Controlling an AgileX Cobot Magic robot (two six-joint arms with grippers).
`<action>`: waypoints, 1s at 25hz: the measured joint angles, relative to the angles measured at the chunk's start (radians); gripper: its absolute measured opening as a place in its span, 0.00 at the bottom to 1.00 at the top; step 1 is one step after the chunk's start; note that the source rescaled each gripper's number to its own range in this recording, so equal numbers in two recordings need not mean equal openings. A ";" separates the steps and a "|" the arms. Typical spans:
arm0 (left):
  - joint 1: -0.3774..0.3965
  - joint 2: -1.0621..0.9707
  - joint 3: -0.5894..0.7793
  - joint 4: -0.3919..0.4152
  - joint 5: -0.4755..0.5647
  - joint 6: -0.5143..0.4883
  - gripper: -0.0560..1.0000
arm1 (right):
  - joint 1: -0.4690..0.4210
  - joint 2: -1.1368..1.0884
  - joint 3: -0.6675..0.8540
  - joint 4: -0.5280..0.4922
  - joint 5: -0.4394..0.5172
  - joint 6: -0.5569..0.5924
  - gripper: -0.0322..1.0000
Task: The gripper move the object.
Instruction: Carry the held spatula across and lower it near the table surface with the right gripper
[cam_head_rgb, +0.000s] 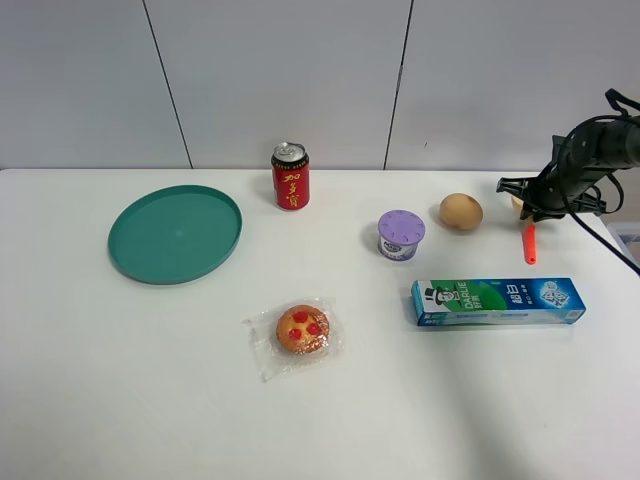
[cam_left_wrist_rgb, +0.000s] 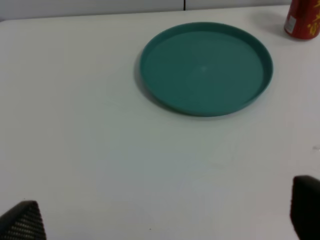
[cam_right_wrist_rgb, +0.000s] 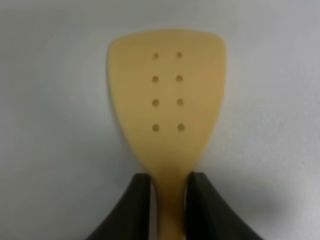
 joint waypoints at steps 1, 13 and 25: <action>0.000 0.000 0.000 0.000 0.000 0.000 1.00 | 0.000 0.000 0.000 0.000 0.000 0.000 0.05; 0.000 0.000 0.000 0.000 0.000 0.000 1.00 | 0.000 -0.030 0.000 0.000 0.067 0.000 0.03; 0.000 0.000 0.000 0.000 0.000 0.000 1.00 | 0.005 -0.376 0.000 0.007 0.446 -0.127 0.03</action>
